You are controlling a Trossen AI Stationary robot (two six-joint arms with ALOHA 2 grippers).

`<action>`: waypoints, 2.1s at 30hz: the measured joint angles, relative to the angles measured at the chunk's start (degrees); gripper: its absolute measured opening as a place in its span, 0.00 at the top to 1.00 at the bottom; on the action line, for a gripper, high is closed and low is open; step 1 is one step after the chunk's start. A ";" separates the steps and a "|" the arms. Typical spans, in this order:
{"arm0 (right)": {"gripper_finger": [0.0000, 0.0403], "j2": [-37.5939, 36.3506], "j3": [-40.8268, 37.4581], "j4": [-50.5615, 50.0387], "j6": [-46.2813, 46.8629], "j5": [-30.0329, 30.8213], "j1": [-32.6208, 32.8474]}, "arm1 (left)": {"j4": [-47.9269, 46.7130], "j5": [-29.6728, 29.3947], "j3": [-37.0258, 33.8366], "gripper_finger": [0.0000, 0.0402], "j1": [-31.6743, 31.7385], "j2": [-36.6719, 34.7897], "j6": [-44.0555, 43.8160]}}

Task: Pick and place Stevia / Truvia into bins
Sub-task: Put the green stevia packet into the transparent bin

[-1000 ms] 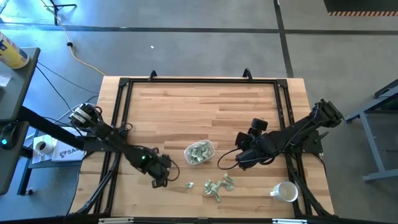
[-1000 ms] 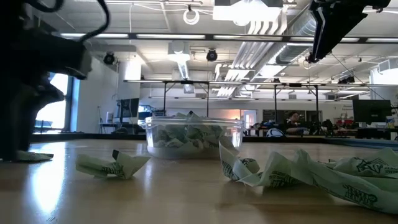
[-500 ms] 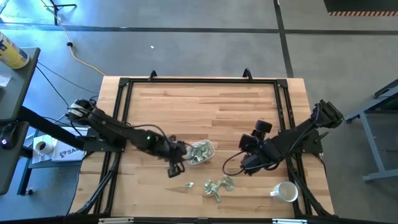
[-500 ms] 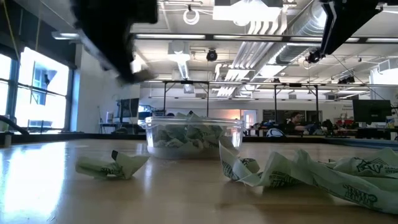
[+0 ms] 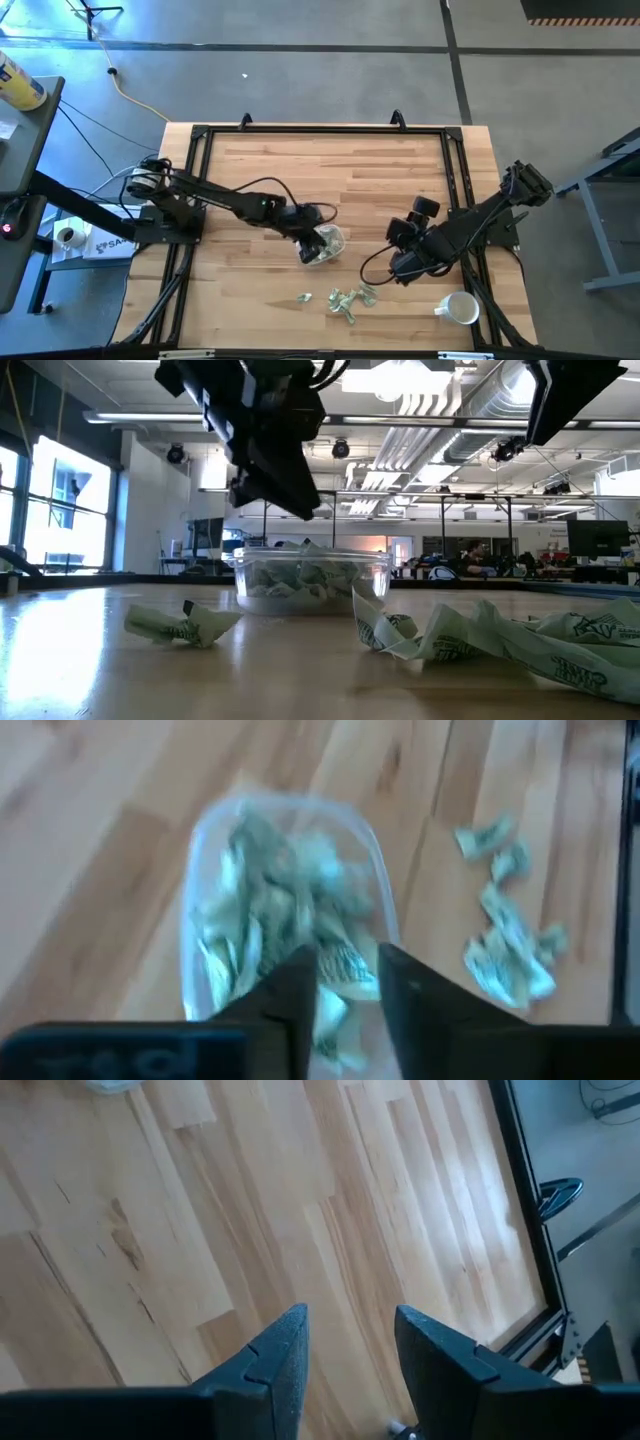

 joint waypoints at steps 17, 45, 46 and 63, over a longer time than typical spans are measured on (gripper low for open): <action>0.65 0.03 -10.57 7.43 -1.41 -4.42 3.86 | -8.07 -11.15 6.83 0.38 -26.78 6.56 -4.95; 0.65 -0.11 -10.40 7.41 -1.76 -3.82 5.59 | -11.86 -8.71 6.50 0.92 -21.28 11.33 -7.60; 0.65 -0.11 -10.40 7.16 -1.24 -3.48 5.59 | -12.39 -8.68 6.50 0.91 -20.75 9.43 -7.29; 0.65 -0.13 -10.40 10.46 -0.21 -2.13 3.69 | -9.84 -4.12 6.65 0.71 -0.31 4.63 4.81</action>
